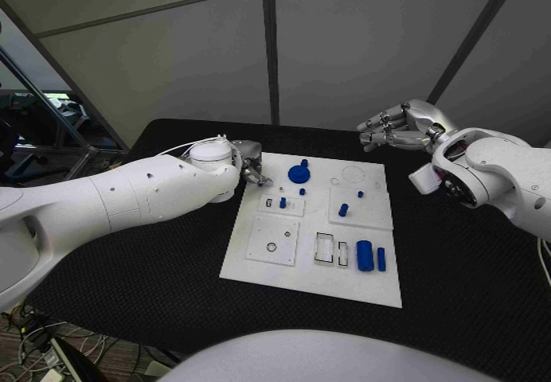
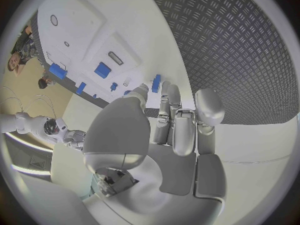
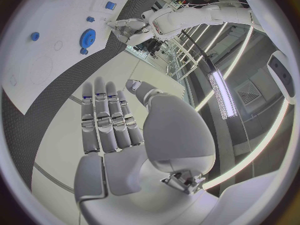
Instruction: Assemble the parts on the task board
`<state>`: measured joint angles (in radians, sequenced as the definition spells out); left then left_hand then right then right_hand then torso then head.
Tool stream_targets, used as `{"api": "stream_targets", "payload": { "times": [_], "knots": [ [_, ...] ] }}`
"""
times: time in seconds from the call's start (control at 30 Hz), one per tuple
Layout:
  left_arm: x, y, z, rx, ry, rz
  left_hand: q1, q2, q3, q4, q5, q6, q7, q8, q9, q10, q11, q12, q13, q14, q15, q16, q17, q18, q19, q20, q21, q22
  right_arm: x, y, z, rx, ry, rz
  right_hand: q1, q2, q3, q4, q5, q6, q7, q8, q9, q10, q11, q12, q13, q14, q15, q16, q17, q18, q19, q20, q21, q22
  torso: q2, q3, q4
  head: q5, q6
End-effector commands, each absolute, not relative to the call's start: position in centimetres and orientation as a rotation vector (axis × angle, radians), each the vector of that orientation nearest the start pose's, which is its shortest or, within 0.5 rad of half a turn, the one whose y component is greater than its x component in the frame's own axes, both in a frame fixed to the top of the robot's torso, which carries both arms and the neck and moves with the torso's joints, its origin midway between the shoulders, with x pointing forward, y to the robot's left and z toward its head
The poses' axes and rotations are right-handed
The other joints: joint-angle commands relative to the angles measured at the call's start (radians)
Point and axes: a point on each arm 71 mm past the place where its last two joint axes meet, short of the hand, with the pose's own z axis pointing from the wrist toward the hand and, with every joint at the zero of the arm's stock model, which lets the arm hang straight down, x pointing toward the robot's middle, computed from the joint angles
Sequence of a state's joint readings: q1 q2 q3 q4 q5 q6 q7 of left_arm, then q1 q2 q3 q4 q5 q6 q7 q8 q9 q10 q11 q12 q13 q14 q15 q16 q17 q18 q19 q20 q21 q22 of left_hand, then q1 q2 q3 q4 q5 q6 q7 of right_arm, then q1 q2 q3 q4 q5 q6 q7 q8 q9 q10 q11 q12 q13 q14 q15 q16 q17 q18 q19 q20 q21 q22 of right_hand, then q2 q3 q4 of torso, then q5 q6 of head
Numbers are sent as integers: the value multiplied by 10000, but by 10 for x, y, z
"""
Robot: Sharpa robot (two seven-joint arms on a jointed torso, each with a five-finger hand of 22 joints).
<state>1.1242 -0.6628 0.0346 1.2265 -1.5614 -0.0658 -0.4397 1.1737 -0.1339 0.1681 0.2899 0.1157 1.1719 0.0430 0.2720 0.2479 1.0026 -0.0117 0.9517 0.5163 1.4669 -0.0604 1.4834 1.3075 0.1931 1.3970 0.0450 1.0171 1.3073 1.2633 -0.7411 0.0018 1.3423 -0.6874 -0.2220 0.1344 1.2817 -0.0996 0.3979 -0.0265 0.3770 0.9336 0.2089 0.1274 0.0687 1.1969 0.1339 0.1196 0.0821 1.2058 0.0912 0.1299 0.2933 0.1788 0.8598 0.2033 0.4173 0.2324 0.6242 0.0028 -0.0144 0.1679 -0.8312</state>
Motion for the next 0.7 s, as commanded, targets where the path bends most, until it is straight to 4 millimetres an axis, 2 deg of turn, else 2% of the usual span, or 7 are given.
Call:
{"api": "stream_targets", "payload": {
  "times": [0.03, 0.47, 0.7],
  "knots": [
    [533, 217, -235, 176, 19235, -1639, -110, -14, -60, 6, 1, -31, 66, -51, 13, -51, -1, 55, 11, 291, -16, -58, 1178, -946, -16, 44, -67, 1068, 533, -198, -149, 4439, 16627, 11774, -1, 41, 60, 17, 27, 7, -12, 46, -2, -25, -20, 41, -13, 4, -54, -11, -13, 22, 79, 19, -56, -12, 0, -2, -5, 7, -3],
    [533, 217, -235, 168, 19226, -1638, -133, -29, -114, -1, 4, -59, 74, -65, 11, -77, 6, 57, 15, 280, -11, -70, 1160, -937, -32, 48, -124, 1058, 533, -198, -149, 4438, 16633, 11777, 6, 36, 68, 5, 45, 3, -11, 50, -2, -28, -19, 51, -21, 1, -53, -13, -18, 22, 79, 20, -70, -17, 1, 0, -4, 10, -13],
    [533, 217, -235, 131, 19176, -1639, -389, -69, -544, 18, 13, -139, 118, -96, 25, -202, 45, 95, 42, 260, 22, -85, 1138, -924, -55, 75, -237, 1062, 533, -198, -149, 4440, 16631, 11770, 6, 36, 68, 5, 45, 3, -11, 50, -2, -28, -19, 51, -21, 1, -53, -13, -18, 22, 79, 20, -70, -17, 4, -3, -3, 6, -15]
  ]
}}
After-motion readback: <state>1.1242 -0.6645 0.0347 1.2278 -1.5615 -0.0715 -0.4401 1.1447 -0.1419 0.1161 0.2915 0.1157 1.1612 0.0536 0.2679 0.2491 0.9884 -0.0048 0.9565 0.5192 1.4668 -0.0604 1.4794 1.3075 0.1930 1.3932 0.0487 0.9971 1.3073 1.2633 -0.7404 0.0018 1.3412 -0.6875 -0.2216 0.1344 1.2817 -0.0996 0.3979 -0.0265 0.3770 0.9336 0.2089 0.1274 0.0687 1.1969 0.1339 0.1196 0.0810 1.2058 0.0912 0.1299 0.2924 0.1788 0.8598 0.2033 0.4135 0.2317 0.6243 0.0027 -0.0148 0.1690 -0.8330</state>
